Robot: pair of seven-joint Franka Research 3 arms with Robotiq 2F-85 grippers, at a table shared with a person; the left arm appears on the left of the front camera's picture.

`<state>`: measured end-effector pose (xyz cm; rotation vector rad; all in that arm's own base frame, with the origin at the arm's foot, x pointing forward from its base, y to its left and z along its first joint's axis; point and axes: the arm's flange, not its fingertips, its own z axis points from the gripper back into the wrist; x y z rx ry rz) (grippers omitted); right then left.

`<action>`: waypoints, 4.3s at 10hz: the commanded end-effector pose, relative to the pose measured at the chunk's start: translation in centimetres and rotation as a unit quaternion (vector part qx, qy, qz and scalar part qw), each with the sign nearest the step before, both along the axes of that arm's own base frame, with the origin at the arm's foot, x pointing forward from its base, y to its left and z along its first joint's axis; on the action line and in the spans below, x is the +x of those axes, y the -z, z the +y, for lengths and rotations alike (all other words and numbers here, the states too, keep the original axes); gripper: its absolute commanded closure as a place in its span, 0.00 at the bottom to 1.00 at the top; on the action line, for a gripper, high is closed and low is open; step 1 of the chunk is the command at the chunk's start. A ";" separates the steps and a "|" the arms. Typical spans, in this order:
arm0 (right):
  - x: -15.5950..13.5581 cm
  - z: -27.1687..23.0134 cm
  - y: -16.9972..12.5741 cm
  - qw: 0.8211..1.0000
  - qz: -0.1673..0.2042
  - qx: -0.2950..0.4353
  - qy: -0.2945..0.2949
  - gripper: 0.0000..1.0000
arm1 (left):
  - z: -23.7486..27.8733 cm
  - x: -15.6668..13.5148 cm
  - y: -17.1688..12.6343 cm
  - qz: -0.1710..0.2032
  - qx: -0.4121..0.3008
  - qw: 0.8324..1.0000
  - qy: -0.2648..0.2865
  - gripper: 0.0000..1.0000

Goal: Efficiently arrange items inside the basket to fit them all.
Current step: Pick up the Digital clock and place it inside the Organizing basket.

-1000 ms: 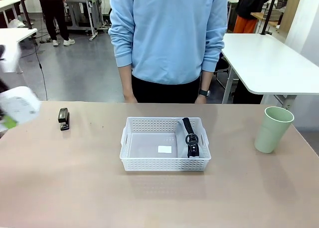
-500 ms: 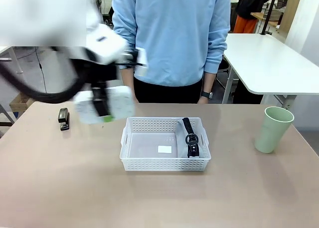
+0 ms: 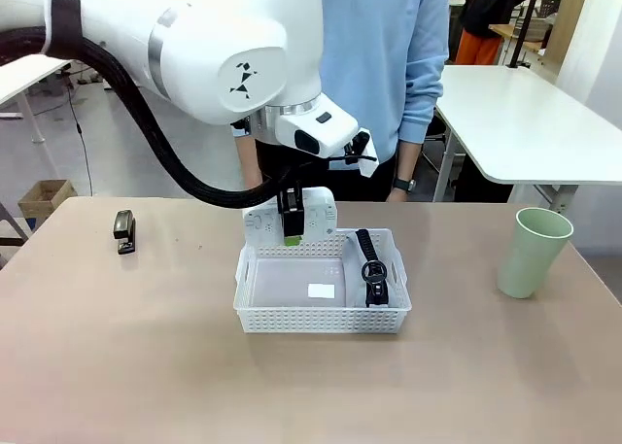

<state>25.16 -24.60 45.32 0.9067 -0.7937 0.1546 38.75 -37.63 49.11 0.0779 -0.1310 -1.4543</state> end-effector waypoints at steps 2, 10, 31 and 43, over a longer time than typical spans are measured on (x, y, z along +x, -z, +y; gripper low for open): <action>0.2 -0.1 -0.1 1.000 -0.017 0.003 -0.001 0.00 | 0.6 -1.0 -0.7 -0.005 0.013 1.000 0.003 0.46; 0.2 -0.1 -0.1 1.000 -0.017 0.003 -0.001 0.00 | -1.4 5.5 9.9 0.089 -0.083 0.991 -0.053 0.46; 0.2 -0.1 -0.1 1.000 -0.017 0.003 -0.001 0.00 | -1.1 7.0 15.8 0.119 -0.023 0.987 -0.102 0.00; 0.2 -0.1 -0.1 1.000 -0.017 0.003 -0.001 0.00 | 38.9 -5.2 1.9 0.266 -0.426 0.856 -0.122 0.00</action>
